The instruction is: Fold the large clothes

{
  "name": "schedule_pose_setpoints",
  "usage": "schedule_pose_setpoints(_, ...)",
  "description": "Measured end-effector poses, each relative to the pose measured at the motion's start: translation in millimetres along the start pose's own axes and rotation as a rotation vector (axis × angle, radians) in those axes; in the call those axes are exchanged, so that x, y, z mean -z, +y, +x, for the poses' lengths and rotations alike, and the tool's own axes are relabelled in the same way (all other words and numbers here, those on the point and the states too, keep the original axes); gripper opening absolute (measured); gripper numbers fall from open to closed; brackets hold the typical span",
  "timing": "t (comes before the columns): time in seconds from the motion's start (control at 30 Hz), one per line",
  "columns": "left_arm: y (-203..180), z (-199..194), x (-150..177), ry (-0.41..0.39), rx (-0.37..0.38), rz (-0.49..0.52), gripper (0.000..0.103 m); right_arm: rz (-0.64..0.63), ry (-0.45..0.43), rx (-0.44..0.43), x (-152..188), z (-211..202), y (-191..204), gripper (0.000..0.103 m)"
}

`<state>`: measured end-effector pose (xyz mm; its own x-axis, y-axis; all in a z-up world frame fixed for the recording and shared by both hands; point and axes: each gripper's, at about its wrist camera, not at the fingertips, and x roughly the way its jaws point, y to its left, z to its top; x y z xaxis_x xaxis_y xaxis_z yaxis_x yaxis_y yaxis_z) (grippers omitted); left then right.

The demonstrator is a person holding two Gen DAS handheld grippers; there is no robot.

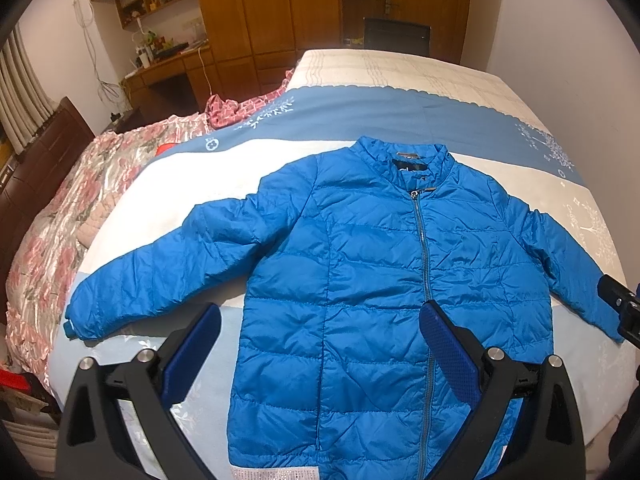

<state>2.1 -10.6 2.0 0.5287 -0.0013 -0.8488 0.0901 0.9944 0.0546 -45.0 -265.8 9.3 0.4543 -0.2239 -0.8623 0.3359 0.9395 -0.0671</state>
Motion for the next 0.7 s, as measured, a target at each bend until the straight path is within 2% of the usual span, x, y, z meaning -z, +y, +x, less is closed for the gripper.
schedule_pose_setpoints(0.17,-2.0,0.7,1.0,-0.019,0.008,-0.003,0.099,0.003,-0.03,-0.01,1.1,-2.0,-4.1,0.1)
schedule_pose_setpoints(0.23,-2.4,1.7,2.4,-0.04,0.024,-0.003,0.099,0.016,-0.064,-0.042,2.3,-4.0,-8.5,0.1)
schedule_pose_setpoints(0.37,-1.8,4.1,5.2,-0.084,0.127,-0.024,0.099,0.037,-0.097,-0.076,4.6,-4.7,-18.5,0.1)
schedule_pose_setpoints(0.5,-11.6,18.8,0.8,-0.026,0.187,-0.031,0.099,0.061,-0.076,-0.1,6.8,5.5,-39.5,0.1)
schedule_pose_setpoints(0.63,-36.8,36.6,-5.0,0.024,0.179,0.01,0.099,0.103,-0.059,-0.037,9.6,21.5,-75.8,0.1)
schedule_pose_setpoints(0.7,-54.7,46.5,-11.2,0.04,0.177,0.045,0.099,0.167,-0.04,-0.032,11.6,33.3,-112.2,0.1)
